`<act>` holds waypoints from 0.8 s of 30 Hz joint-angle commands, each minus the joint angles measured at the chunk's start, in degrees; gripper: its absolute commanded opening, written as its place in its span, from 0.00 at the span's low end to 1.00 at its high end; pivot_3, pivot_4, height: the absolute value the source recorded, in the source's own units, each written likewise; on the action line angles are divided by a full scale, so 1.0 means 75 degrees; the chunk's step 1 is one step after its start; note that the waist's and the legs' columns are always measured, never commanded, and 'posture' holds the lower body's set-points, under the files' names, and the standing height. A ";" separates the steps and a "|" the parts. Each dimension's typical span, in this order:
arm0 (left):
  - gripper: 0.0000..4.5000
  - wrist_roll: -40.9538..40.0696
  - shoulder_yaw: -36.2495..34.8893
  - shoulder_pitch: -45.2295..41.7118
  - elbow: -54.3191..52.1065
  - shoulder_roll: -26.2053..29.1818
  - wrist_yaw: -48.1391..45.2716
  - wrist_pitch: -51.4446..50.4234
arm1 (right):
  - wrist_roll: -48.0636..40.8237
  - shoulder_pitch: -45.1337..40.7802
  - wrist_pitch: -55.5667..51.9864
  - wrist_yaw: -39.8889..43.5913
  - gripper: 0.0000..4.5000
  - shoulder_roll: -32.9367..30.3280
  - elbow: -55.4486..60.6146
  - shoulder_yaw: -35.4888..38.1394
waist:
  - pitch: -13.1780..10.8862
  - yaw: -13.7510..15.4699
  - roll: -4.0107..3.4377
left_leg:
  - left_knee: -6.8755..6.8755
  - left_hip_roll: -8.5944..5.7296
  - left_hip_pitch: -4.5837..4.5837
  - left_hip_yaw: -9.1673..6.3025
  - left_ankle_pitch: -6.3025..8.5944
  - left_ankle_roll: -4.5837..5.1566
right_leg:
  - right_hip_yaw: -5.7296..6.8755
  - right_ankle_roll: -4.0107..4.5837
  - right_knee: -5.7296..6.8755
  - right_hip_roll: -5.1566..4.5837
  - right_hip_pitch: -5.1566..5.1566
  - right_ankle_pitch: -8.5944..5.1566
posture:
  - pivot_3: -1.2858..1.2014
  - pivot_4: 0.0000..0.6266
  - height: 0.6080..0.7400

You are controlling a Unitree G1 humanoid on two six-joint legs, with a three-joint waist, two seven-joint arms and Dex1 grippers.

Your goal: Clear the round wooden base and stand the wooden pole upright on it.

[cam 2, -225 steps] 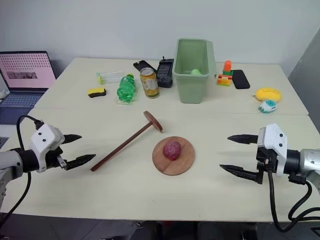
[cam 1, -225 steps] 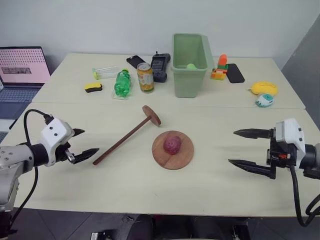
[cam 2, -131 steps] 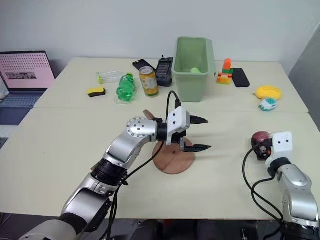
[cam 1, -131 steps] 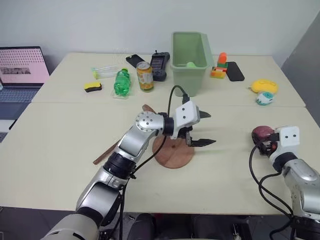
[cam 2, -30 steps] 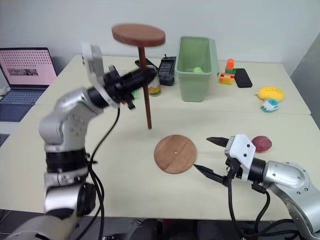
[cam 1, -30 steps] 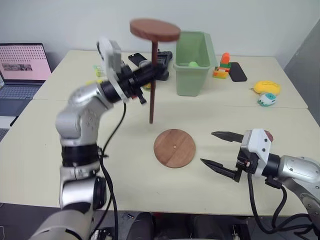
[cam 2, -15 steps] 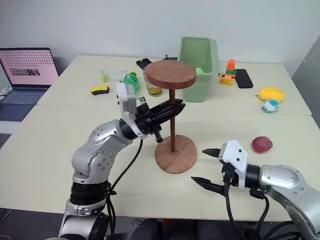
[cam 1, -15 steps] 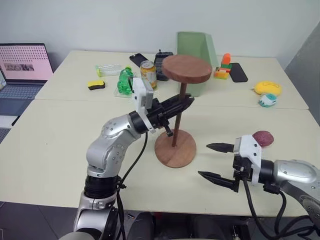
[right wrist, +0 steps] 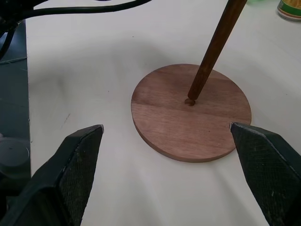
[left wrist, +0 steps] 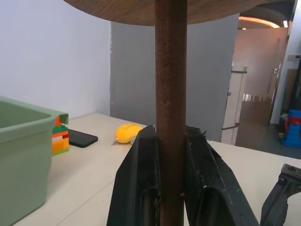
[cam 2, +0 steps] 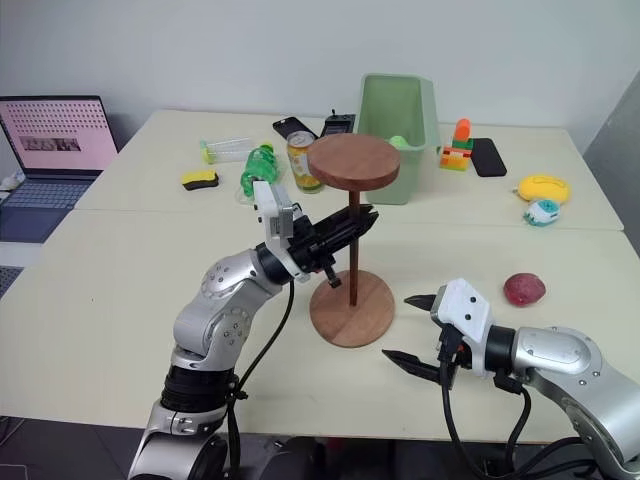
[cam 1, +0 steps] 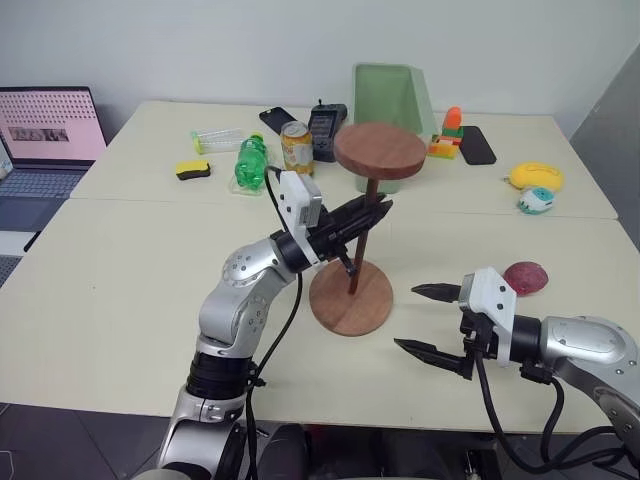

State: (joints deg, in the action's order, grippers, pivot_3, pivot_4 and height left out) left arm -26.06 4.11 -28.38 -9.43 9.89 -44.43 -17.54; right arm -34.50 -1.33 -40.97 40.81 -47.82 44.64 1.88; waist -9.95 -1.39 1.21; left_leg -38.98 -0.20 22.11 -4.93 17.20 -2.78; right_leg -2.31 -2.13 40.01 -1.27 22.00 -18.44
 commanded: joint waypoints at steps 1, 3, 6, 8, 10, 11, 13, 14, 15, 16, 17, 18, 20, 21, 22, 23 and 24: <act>0.06 0.0063 0.0029 0.0027 0.0000 0.0022 -0.0037 0.0353 | 0.0021 -0.0084 -0.0016 -0.0085 1.00 -0.0025 0.0176 0.0075 | 0.0000 0.0000 0.0000 | 0.0000 0.0000 0.0000 0.0001 0.0000 0.0000 | 0.0000 0.0000 0.0000 0.0000 0.0000 0.0000 | 0.52 0.24 1.00; 0.06 0.0071 0.0029 0.0018 0.0039 0.0025 -0.0009 0.0383 | 0.0016 -0.0091 -0.0035 -0.0108 1.00 -0.0024 0.0192 0.0068 | 0.0000 -0.0001 0.0000 | 0.0000 0.0000 0.0000 0.0000 0.0001 0.0000 | 0.0000 0.0000 0.0000 0.0000 0.0000 0.0000 | 0.52 0.24 1.00; 0.06 0.0071 0.0041 0.0005 0.0050 0.0024 0.0039 0.0374 | 0.0000 -0.0098 -0.0058 -0.0132 1.00 -0.0031 0.0213 0.0068 | 0.0000 0.0000 0.0000 | 0.0000 0.0001 0.0000 0.0000 0.0000 0.0000 | -0.0001 0.0000 0.0000 0.0000 0.0000 0.0000 | 0.52 0.24 1.00; 0.06 0.0075 0.0062 -0.0014 0.0040 0.0011 0.0070 0.0352 | -0.0006 -0.0100 -0.0077 -0.0144 1.00 -0.0035 0.0231 0.0066 | 0.0000 -0.0001 0.0000 | 0.0000 0.0000 0.0000 0.0000 0.0001 0.0001 | 0.0000 0.0000 -0.0001 0.0000 0.0000 0.0000 | 0.52 0.24 1.00; 0.06 0.0074 0.0084 -0.0030 0.0037 0.0001 0.0084 0.0319 | -0.0009 -0.0107 -0.0090 -0.0146 1.00 -0.0036 0.0239 0.0064 | 0.0000 -0.0001 0.0000 | 0.0000 0.0000 0.0001 0.0000 0.0001 0.0001 | 0.0001 0.0000 -0.0001 0.0000 0.0000 0.0000 | 0.52 0.24 1.00; 0.06 0.0071 0.0101 -0.0030 0.0028 0.0001 0.0080 0.0299 | -0.0009 -0.0107 -0.0097 -0.0147 1.00 -0.0041 0.0249 0.0063 | 0.0000 -0.0001 0.0000 | 0.0000 0.0000 0.0000 0.0000 0.0001 0.0001 | 0.0001 0.0000 0.0000 0.0000 0.0000 0.0000 | 0.52 0.24 1.00; 0.06 0.0030 0.0124 -0.0023 0.0015 -0.0007 0.0079 0.0228 | -0.0011 -0.0106 -0.0105 -0.0143 1.00 -0.0051 0.0261 0.0063 | 0.0000 -0.0001 0.0000 | 0.0000 0.0000 0.0000 0.0000 0.0001 0.0001 | 0.0001 0.0000 -0.0001 0.0000 0.0000 0.0000 | 0.52 0.24 1.00; 0.06 0.0035 0.0150 -0.0021 0.0016 -0.0002 0.0051 0.0236 | -0.0003 -0.0108 -0.0103 -0.0140 1.00 -0.0056 0.0261 0.0060 | 0.0000 -0.0001 0.0000 | 0.0001 0.0000 0.0000 0.0000 0.0001 0.0001 | 0.0001 0.0000 -0.0001 0.0000 0.0000 0.0000 | 0.52 0.24 1.00; 0.06 0.0037 0.0165 -0.0022 0.0020 -0.0006 0.0043 0.0240 | -0.0002 -0.0111 -0.0104 -0.0136 1.00 -0.0060 0.0258 0.0060 | 0.0000 -0.0001 0.0000 | 0.0001 0.0000 0.0000 0.0000 0.0001 0.0001 | 0.0000 0.0000 -0.0001 0.0000 0.0000 0.0000 | 0.52 0.24 1.00; 0.06 0.0029 0.0186 -0.0008 0.0016 -0.0006 0.0021 0.0231 | -0.0001 -0.0108 -0.0108 -0.0135 1.00 -0.0065 0.0262 0.0058 | 0.0000 -0.0002 0.0000 | 0.0001 0.0000 0.0000 0.0000 0.0001 0.0001 | 0.0001 0.0000 -0.0001 0.0000 0.0000 0.0000 | 0.52 0.24 1.00; 0.06 0.0056 0.0208 0.0005 0.0034 -0.0008 0.0001 0.0276 | 0.0001 -0.0106 -0.0112 -0.0134 1.00 -0.0069 0.0263 0.0055 | 0.0000 -0.0001 0.0000 | 0.0001 0.0000 0.0000 -0.0001 0.0001 0.0001 | 0.0001 0.0000 -0.0001 0.0000 0.0000 0.0000 | 0.52 0.24 1.00; 0.06 0.0066 0.0216 0.0021 0.0067 -0.0013 -0.0012 0.0307 | 0.0006 -0.0105 -0.0113 -0.0132 1.00 -0.0073 0.0262 0.0053 | 0.0000 -0.0001 0.0000 | 0.0001 0.0000 0.0000 0.0000 0.0001 0.0001 | 0.0001 0.0000 -0.0001 0.0000 0.0000 0.0000 | 0.52 0.24 1.00; 0.06 0.0114 0.0213 0.0035 0.0182 -0.0009 -0.0039 0.0422 | 0.0005 -0.0108 -0.0121 -0.0139 1.00 -0.0072 0.0264 0.0051 | 0.0000 -0.0001 0.0000 | 0.0001 0.0000 0.0000 0.0001 0.0001 0.0001 | 0.0000 0.0000 -0.0001 0.0000 -0.0001 0.0000 | 0.52 0.24 1.00; 0.06 0.0129 0.0207 0.0040 0.0238 -0.0005 -0.0056 0.0470 | 0.0006 -0.0110 -0.0124 -0.0144 1.00 -0.0070 0.0267 0.0048 | 0.0000 -0.0001 0.0000 | 0.0001 0.0000 0.0000 0.0000 0.0001 0.0001 | 0.0001 0.0000 -0.0001 0.0000 -0.0001 0.0000 | 0.52 0.24 1.00; 0.06 0.0151 0.0206 0.0043 0.0289 -0.0002 -0.0067 0.0527 | 0.0007 -0.0110 -0.0126 -0.0150 1.00 -0.0068 0.0270 0.0048 | 0.0000 0.0000 0.0000 | 0.0001 0.0000 0.0000 -0.0001 0.0001 0.0001 | 0.0001 0.0000 -0.0001 0.0000 -0.0001 0.0000 | 0.52 0.24 1.00; 0.06 0.0163 0.0209 0.0047 0.0335 -0.0004 -0.0075 0.0572 | 0.0007 -0.0108 -0.0126 -0.0153 1.00 -0.0067 0.0271 0.0049 | 0.0000 0.0000 0.0000 | 0.0001 0.0000 0.0000 -0.0001 0.0001 0.0001 | 0.0001 0.0000 -0.0001 0.0000 -0.0002 0.0000 | 0.52 0.24 1.00; 0.06 0.0167 0.0215 0.0048 0.0367 -0.0005 -0.0079 0.0607 | 0.0008 -0.0106 -0.0125 -0.0154 1.00 -0.0066 0.0271 0.0051 | 0.0000 0.0001 0.0000 | 0.0001 -0.0001 -0.0002 0.0000 0.0001 0.0001 | 0.0001 0.0000 -0.0001 0.0000 -0.0003 0.0000 | 0.52 0.24 1.00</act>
State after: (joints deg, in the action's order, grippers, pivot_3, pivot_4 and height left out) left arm -25.27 5.36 -27.78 -6.64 9.86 -44.60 -14.19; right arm -34.50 -1.40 -42.02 39.82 -47.87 44.66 1.88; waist -9.95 -1.39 1.22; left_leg -38.98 -0.20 22.09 -4.93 17.21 -2.77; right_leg -2.30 -2.13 40.00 -1.27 21.97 -18.44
